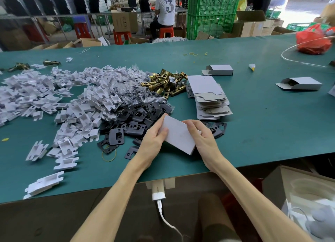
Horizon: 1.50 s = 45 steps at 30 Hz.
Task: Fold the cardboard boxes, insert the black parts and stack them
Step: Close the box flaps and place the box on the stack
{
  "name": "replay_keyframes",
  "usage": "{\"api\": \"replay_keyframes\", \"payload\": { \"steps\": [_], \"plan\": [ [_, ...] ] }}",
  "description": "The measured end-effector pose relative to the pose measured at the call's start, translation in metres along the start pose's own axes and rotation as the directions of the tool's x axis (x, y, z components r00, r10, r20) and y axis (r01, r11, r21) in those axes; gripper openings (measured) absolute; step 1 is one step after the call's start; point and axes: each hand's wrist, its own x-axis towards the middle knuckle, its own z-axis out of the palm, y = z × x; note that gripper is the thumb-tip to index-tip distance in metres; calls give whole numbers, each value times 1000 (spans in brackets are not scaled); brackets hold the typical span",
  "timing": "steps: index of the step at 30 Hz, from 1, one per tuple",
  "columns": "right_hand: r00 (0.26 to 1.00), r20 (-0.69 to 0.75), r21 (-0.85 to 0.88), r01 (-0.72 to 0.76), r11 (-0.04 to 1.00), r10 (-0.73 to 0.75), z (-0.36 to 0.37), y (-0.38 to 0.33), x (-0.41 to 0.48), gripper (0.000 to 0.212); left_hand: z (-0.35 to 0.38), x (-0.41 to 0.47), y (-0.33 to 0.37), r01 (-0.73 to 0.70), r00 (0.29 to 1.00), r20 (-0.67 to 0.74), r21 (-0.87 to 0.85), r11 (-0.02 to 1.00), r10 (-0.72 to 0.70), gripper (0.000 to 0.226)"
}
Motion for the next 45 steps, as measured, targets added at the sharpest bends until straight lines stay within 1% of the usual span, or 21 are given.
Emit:
{"api": "replay_keyframes", "payload": {
  "steps": [3, 6, 8, 14, 19, 23, 26, 28, 29, 30, 31, 32, 33, 34, 35, 36, 38, 41, 43, 45],
  "plan": [
    [1000, -16, 5, -3, 1000, 3, 0, 0, 1, 38, 1, 0, 1, -5, 1000, -10, 0, 1000, 5, 50],
    [999, -32, -8, -3, 1000, 3, 2, 0, 1, 36, 0, -1, 1, -4, 998, -59, -45, 999, 1, 43],
    [999, -34, -16, -7, 1000, 6, 3, 0, 1, 36, 0, -1, 1, -9, 997, -76, -47, 999, 6, 42],
    [999, -36, -26, 6, 1000, -7, 1, 1, 2, 34, -1, -3, 4, -1, 999, -41, -9, 1000, 0, 45],
    [999, -43, -68, 16, 998, -19, 3, 1, 3, 30, 1, -4, 6, -18, 1000, -2, 99, 995, 18, 50],
    [998, -51, -119, 17, 993, -23, 2, -1, 2, 28, 1, -5, 6, -25, 999, 23, 127, 992, 22, 53],
    [999, -36, -138, 2, 990, -8, 3, -3, 1, 32, 1, -3, 6, -32, 999, -22, 97, 995, 34, 48],
    [997, -76, -164, 13, 986, -25, 7, -6, -1, 30, 1, -4, 6, -26, 998, -63, 29, 999, 28, 47],
    [991, -117, -202, 37, 979, -61, 9, -7, -3, 29, 1, -4, 7, -26, 997, -74, 0, 1000, 26, 47],
    [981, -148, -274, 80, 958, -124, 10, -8, -7, 33, 0, -5, 7, -31, 996, -80, -13, 999, 30, 46],
    [968, -144, -379, 137, 915, -204, 11, -8, -11, 41, 0, -4, 6, -40, 996, -84, -13, 999, 39, 45],
    [959, -91, -501, 189, 844, -269, 11, -7, -15, 54, -1, -4, 5, -51, 995, -88, -10, 999, 50, 44],
    [957, -9, -622, 223, 751, -291, 12, -5, -18, 70, -2, -4, 4, -57, 994, -91, -9, 998, 56, 44],
    [958, 66, -723, 240, 648, -280, 13, -2, -21, 86, -3, -4, 3, -57, 994, -93, -13, 998, 56, 44],
    [959, 109, -794, 243, 557, -263, 13, 1, -23, 97, -3, -4, 3, -53, 995, -90, -19, 998, 51, 44],
    [959, 115, -836, 234, 496, -259, 13, 4, -24, 100, -3, -4, 3, -47, 996, -79, -19, 999, 45, 45],
    [958, 70, -872, 194, 450, -277, 13, 5, -24, 94, -2, -4, 3, -47, 998, -33, 14, 999, 47, 46],
    [958, 41, -869, 174, 463, -283, 7, 3, -27, 91, 3, -5, 8, -57, 998, 26, 47, 997, 56, 44],
    [954, 3, -829, 170, 533, -299, -6, -5, -29, 91, 6, -7, 10, -52, 998, 32, 2, 999, 52, 42],
    [930, -116, -772, 136, 621, -348, -28, -18, -25, 89, 8, -7, 9, -50, 998, 29, -35, 998, 51, 43]
  ]
}}
